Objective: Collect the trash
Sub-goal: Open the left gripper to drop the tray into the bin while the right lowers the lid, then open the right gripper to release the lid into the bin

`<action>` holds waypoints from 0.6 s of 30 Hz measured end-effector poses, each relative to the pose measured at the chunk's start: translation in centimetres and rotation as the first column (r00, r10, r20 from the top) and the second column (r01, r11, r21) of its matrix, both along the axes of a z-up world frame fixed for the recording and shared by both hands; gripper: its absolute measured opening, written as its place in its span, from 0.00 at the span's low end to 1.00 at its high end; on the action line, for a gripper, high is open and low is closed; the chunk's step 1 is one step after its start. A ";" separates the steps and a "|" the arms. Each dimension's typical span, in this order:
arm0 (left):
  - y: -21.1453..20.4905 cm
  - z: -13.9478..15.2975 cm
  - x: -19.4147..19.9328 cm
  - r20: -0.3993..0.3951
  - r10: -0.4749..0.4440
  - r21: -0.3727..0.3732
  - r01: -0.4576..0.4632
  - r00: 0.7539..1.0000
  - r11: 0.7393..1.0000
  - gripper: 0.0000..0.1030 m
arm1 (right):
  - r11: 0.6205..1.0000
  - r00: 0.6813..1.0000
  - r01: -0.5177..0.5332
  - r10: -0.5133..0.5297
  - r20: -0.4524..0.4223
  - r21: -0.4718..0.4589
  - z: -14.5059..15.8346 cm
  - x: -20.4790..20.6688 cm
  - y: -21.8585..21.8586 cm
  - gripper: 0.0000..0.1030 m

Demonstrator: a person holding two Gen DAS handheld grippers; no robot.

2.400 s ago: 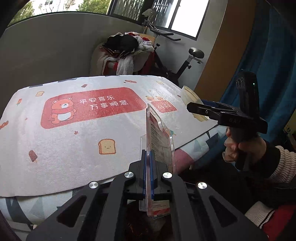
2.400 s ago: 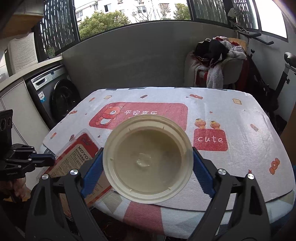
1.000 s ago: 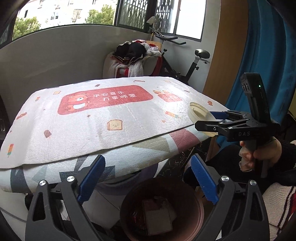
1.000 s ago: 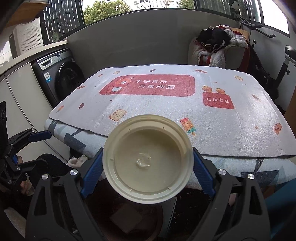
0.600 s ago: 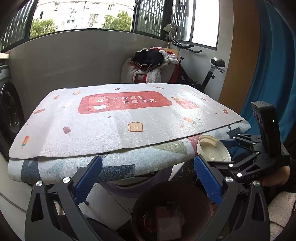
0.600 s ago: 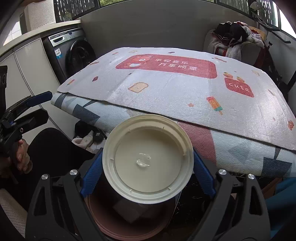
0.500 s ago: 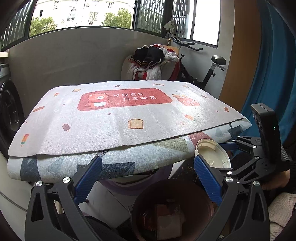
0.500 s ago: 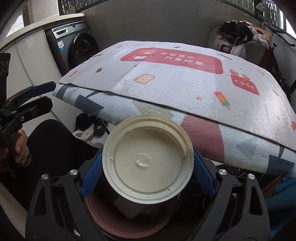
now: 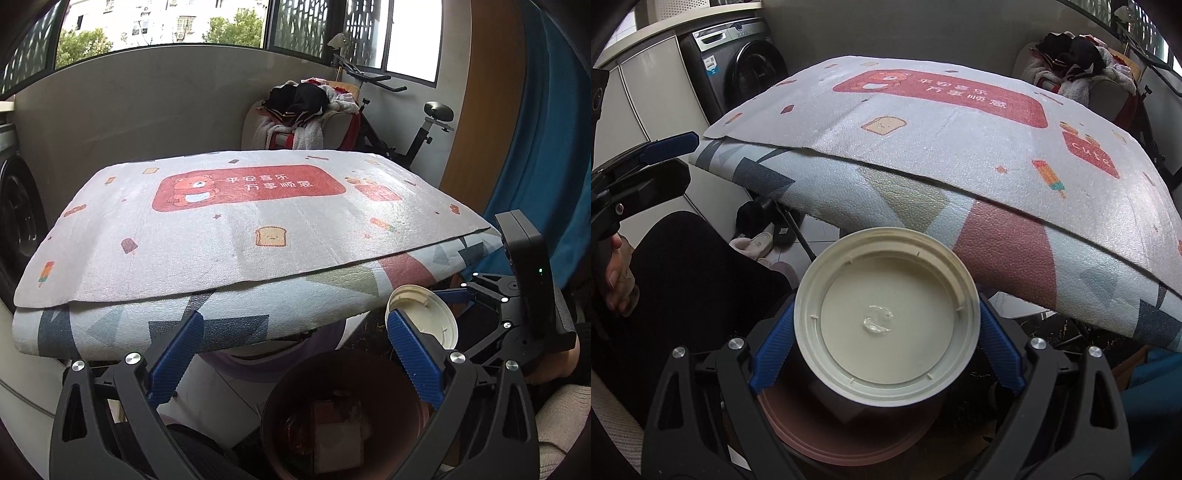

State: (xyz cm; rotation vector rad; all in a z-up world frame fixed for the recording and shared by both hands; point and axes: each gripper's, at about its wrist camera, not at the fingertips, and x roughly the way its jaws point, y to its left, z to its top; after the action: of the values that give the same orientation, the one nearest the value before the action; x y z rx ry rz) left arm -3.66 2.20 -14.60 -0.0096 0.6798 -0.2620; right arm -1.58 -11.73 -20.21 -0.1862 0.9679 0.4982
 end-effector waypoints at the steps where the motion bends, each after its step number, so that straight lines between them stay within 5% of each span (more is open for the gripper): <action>1: 0.0 0.0 0.0 -0.001 0.001 -0.001 -0.002 1.000 1.000 0.94 | 1.000 1.000 0.004 -0.004 -0.001 -0.004 -0.1 0.0 0.1 0.89; 18: 0.2 -0.2 0.3 -0.014 0.005 -0.006 -0.005 1.000 1.000 0.94 | 0.996 0.996 0.087 -0.087 0.008 0.018 0.2 0.8 -1.5 0.94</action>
State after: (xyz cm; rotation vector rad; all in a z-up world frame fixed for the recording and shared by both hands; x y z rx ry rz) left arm -3.34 2.42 -14.79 -0.0188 0.6933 -0.2595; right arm -0.78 -13.19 -19.97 -0.1301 0.9585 0.4253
